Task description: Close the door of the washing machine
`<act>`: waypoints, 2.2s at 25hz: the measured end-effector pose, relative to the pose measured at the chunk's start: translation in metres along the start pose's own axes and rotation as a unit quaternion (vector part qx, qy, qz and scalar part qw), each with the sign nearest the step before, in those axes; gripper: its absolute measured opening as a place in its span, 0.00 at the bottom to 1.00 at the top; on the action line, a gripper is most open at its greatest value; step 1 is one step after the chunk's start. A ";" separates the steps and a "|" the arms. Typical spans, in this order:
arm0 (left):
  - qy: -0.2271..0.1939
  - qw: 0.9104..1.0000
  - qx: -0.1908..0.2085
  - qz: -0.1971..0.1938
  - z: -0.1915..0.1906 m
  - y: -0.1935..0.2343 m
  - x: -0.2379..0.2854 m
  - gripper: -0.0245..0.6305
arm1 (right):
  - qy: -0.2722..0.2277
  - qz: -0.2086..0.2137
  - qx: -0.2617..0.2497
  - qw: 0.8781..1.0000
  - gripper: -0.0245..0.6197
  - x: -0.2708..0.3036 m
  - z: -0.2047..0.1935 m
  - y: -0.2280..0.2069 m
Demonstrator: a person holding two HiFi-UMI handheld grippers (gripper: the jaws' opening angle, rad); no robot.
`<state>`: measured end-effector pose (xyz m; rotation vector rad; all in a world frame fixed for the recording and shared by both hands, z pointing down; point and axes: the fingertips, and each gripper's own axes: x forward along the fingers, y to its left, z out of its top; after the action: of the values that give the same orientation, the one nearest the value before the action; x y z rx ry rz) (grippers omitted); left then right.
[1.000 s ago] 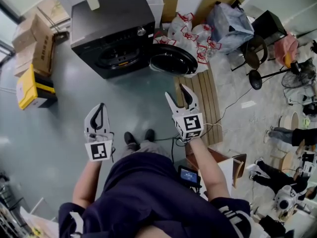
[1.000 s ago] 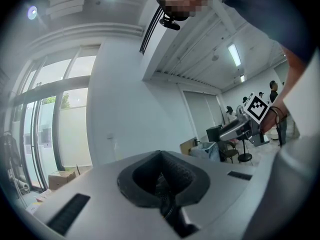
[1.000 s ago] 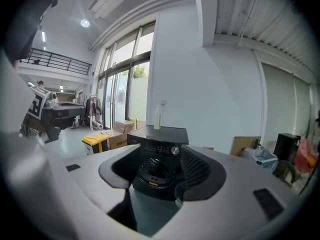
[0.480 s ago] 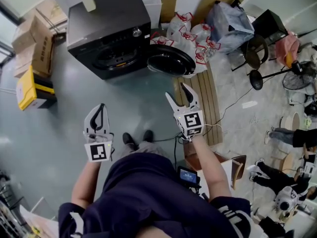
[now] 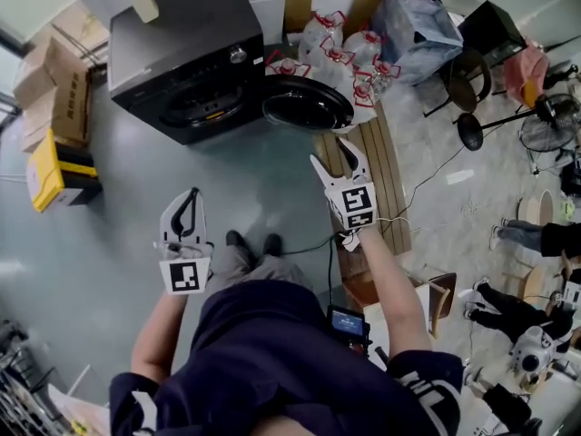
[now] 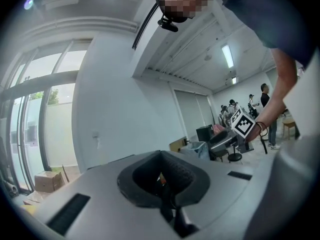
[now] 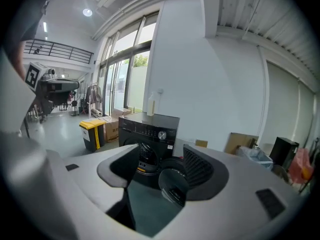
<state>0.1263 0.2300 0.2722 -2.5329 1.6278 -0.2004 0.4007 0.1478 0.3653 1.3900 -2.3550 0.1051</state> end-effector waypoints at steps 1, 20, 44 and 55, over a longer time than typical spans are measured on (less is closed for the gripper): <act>-0.001 1.000 0.000 -0.008 -0.002 -0.002 0.005 0.07 | 0.003 -0.002 -0.002 1.000 0.49 0.004 -0.005 -0.003; -0.006 0.973 0.061 -0.221 -0.065 0.008 0.130 0.07 | 0.096 -0.093 -0.006 0.991 0.45 0.107 -0.083 -0.064; 0.092 0.958 0.046 -0.266 -0.159 -0.087 0.251 0.07 | 0.221 -0.039 -0.021 0.974 0.45 0.207 -0.295 -0.246; 0.122 0.956 0.048 -0.264 -0.203 -0.134 0.289 0.07 | 0.252 0.031 -0.042 0.966 0.43 0.252 -0.379 -0.297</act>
<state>0.3291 0.0160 0.5079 -2.8976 0.9249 -0.6454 0.6615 -0.1085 0.7668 1.0930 -1.9521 0.3317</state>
